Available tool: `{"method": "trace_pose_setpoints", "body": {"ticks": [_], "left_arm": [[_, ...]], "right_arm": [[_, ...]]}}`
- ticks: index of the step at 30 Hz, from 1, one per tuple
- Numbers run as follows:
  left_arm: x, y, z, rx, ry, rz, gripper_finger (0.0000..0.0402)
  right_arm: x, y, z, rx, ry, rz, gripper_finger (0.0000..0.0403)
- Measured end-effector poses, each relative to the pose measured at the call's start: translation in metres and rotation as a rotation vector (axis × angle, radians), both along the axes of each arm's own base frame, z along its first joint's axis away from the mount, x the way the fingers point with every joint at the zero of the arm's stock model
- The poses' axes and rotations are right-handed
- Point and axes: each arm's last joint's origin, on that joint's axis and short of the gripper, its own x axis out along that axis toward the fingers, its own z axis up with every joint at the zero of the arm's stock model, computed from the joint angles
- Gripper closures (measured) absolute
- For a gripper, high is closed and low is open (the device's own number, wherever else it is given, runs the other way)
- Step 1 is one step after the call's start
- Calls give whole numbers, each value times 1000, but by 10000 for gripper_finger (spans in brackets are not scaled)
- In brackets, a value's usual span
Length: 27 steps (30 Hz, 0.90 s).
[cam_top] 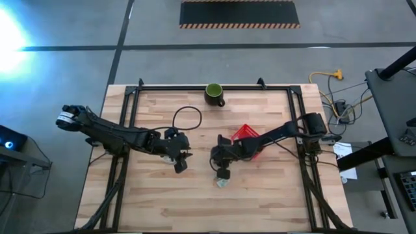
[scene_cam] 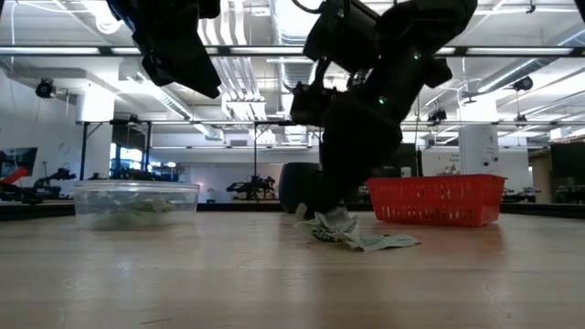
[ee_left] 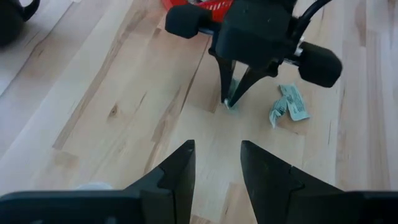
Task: Pick and place items into bin
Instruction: Put the stevia packet into the red basket
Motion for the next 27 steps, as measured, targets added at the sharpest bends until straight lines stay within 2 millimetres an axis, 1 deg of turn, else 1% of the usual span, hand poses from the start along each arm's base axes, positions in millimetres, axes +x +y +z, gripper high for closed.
{"method": "trace_pose_setpoints", "body": {"ticks": [6,12,16,21,24,27], "left_arm": [[1,0,1,-2,-10,-1,290],[1,0,2,-2,-21,-3,290],[2,0,2,-2,-26,-4,290],[2,0,2,-2,-27,-4,290],[2,0,2,-3,-28,-4,290],[2,0,3,-3,-30,-4,290]], "right_arm": [[1,0,22,-2,-52,11,391],[2,0,47,-20,-57,33,394],[-4,-3,64,-106,-17,36,394],[-18,-9,83,-238,63,7,394],[-31,-12,94,-292,118,-7,394],[-49,-16,97,-336,216,-39,394]]}}
